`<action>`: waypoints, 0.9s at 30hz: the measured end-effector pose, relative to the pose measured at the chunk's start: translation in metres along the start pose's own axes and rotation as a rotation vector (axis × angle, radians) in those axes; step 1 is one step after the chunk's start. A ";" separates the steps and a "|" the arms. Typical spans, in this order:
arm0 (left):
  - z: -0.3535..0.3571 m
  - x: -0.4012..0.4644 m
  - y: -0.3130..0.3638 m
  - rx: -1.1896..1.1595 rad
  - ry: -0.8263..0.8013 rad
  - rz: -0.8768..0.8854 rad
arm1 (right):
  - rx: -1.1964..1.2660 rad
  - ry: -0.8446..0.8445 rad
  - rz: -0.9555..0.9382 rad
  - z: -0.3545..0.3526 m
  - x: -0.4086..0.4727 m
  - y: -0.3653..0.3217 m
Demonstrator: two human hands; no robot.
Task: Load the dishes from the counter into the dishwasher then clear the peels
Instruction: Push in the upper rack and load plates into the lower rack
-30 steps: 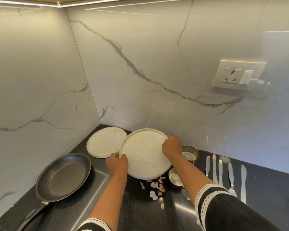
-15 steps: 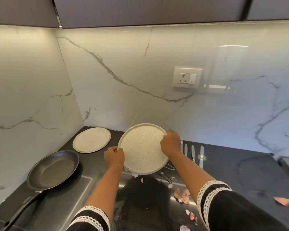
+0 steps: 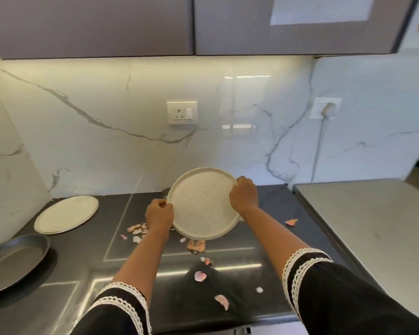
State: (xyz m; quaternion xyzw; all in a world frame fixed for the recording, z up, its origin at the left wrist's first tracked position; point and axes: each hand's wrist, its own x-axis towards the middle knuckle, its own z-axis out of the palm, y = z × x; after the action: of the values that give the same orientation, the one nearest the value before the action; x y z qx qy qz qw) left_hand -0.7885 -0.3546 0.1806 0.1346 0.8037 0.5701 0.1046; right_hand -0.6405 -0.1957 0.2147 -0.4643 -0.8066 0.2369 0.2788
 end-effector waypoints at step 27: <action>0.368 -0.370 0.107 0.084 -0.941 0.650 | -0.156 0.704 0.655 -0.383 -0.210 0.353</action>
State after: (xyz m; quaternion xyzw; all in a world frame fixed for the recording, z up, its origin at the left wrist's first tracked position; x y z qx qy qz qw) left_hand -0.3115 -0.1184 0.1667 0.6181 0.6099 0.4194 0.2648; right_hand -0.0793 -0.1726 0.2206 -0.7652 -0.4902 0.0796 0.4097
